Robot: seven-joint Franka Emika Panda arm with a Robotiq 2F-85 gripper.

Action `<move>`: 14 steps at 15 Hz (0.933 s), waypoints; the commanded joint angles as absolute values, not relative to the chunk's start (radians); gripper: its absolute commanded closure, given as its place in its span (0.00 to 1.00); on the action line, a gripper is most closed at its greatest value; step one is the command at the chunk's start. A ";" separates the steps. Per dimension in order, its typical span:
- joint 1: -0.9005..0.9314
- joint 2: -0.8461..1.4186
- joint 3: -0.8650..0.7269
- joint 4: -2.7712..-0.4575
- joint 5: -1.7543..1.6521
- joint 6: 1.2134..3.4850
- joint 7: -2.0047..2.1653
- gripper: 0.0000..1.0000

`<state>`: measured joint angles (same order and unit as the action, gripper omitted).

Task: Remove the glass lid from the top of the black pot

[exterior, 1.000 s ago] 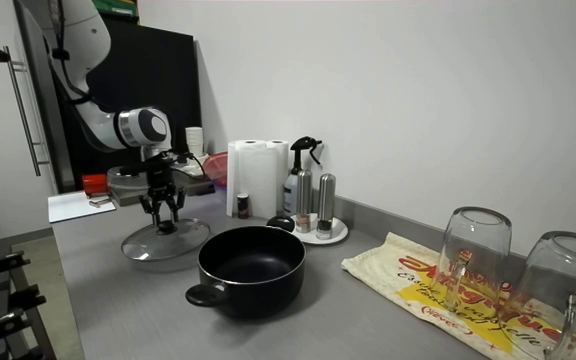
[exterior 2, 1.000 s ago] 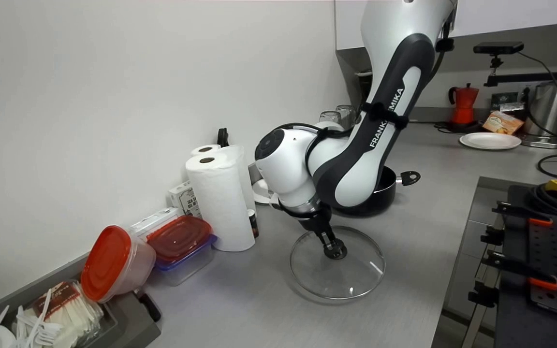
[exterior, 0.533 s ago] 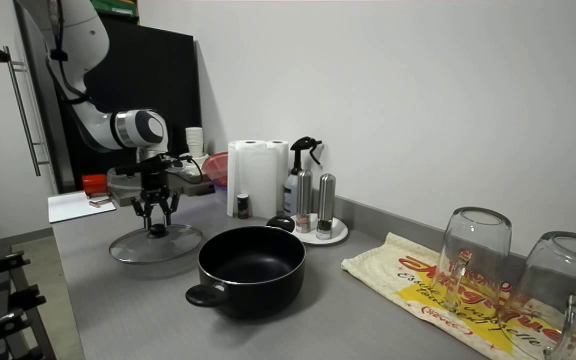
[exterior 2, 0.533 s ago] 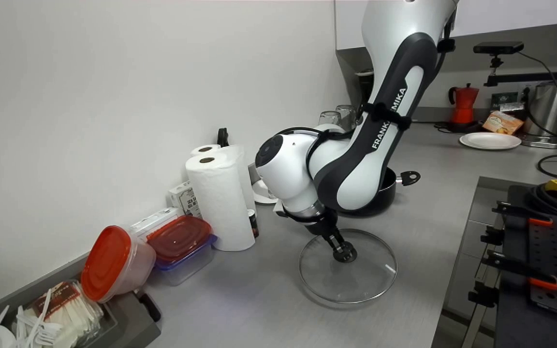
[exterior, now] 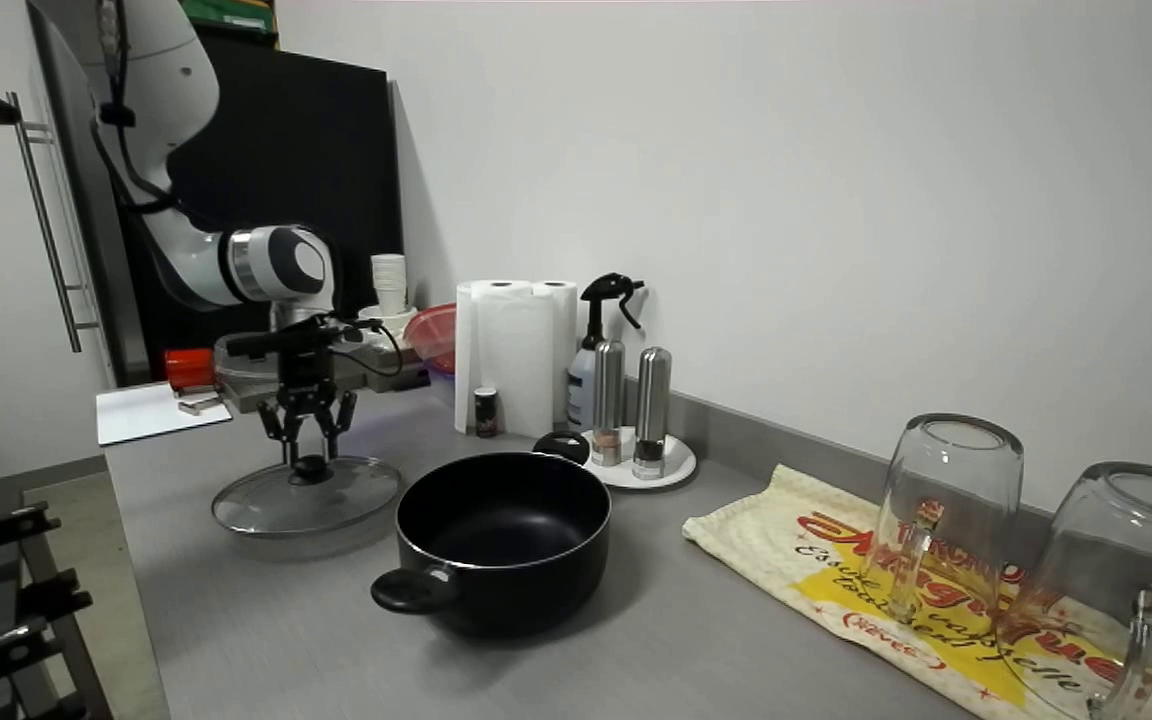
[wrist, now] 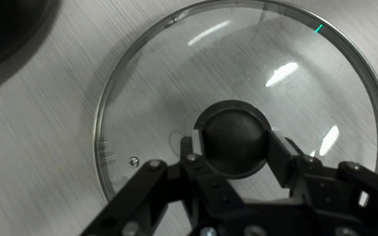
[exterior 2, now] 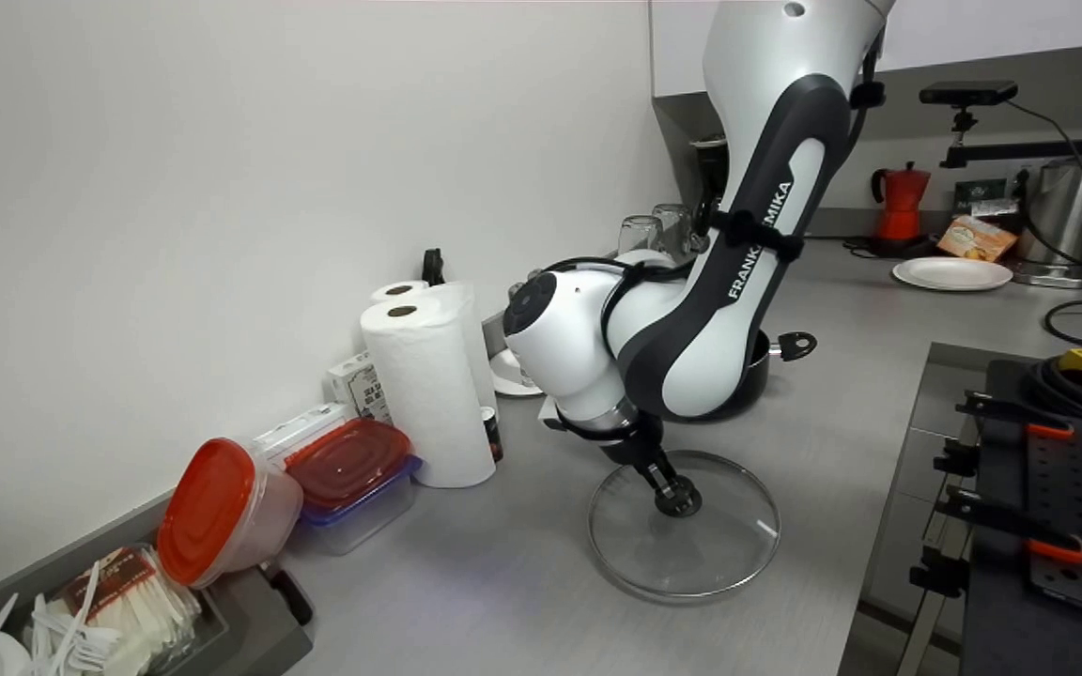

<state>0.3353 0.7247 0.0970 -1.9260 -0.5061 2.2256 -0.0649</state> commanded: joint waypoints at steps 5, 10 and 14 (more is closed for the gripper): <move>0.311 0.748 0.100 -1.925 -0.482 2.244 -0.076 0.76; 0.322 0.751 0.091 -1.922 -0.500 2.243 -0.063 0.36; 0.321 0.748 0.091 -1.922 -0.500 2.243 -0.064 0.18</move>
